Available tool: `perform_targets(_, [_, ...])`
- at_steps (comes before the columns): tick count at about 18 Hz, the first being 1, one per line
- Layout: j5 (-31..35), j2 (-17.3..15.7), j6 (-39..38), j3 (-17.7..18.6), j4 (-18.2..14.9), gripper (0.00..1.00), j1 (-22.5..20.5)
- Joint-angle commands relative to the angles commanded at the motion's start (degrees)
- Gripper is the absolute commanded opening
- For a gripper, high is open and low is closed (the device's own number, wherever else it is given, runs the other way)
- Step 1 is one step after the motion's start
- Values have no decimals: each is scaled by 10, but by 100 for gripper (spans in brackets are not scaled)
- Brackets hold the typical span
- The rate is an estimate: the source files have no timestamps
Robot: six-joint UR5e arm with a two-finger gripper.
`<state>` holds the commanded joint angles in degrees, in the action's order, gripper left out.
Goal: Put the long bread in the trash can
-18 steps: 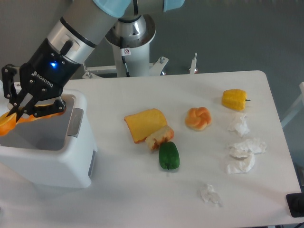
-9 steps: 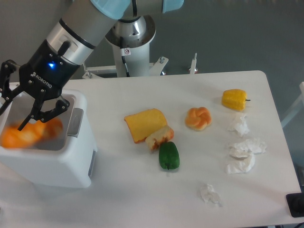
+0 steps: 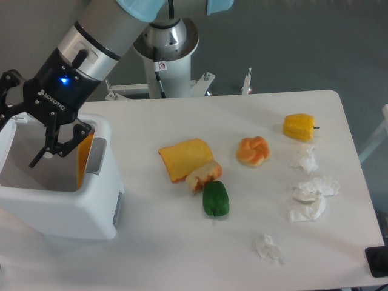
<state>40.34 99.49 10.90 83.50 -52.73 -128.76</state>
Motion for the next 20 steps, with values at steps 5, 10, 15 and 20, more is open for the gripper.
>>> perform_targets(5, [4, -1, 1, 2, -3, 100, -42])
perform_targets(10, [47, -13, 1, 9, -4, 100, -92])
perform_targets(15, [162, -21, 3, 36, -4, 100, -97])
perform_targets(20, [255, -30, 3, 55, -10, 100, -96])
